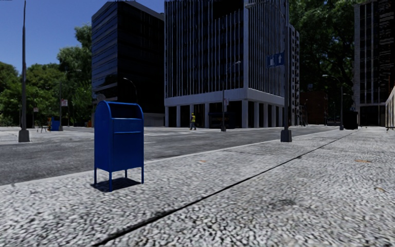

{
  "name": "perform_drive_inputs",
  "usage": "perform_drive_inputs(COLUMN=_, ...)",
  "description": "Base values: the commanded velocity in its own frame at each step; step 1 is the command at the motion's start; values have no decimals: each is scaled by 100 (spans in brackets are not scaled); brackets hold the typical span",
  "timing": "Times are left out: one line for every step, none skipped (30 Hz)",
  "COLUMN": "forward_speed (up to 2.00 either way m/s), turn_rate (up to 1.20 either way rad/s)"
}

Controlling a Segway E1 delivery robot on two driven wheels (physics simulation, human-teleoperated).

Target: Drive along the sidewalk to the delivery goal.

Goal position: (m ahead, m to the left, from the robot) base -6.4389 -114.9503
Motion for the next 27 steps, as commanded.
perform_drive_inputs(forward_speed=0, turn_rate=-120)
perform_drive_inputs(forward_speed=0, turn_rate=-120)
perform_drive_inputs(forward_speed=0, turn_rate=-120)
perform_drive_inputs(forward_speed=0, turn_rate=-120)
perform_drive_inputs(forward_speed=0, turn_rate=-120)
perform_drive_inputs(forward_speed=0, turn_rate=-120)
perform_drive_inputs(forward_speed=0, turn_rate=-120)
perform_drive_inputs(forward_speed=0, turn_rate=-120)
perform_drive_inputs(forward_speed=0, turn_rate=-119)
perform_drive_inputs(forward_speed=0, turn_rate=-119)
perform_drive_inputs(forward_speed=0, turn_rate=-2)
perform_drive_inputs(forward_speed=0, turn_rate=0)
perform_drive_inputs(forward_speed=168, turn_rate=0)
perform_drive_inputs(forward_speed=200, turn_rate=0)
perform_drive_inputs(forward_speed=200, turn_rate=0)
perform_drive_inputs(forward_speed=200, turn_rate=0)
perform_drive_inputs(forward_speed=200, turn_rate=0)
perform_drive_inputs(forward_speed=200, turn_rate=0)
perform_drive_inputs(forward_speed=200, turn_rate=0)
perform_drive_inputs(forward_speed=200, turn_rate=0)
perform_drive_inputs(forward_speed=200, turn_rate=0)
perform_drive_inputs(forward_speed=200, turn_rate=0)
perform_drive_inputs(forward_speed=200, turn_rate=0)
perform_drive_inputs(forward_speed=200, turn_rate=0)
perform_drive_inputs(forward_speed=200, turn_rate=0)
perform_drive_inputs(forward_speed=200, turn_rate=0)
perform_drive_inputs(forward_speed=200, turn_rate=0)
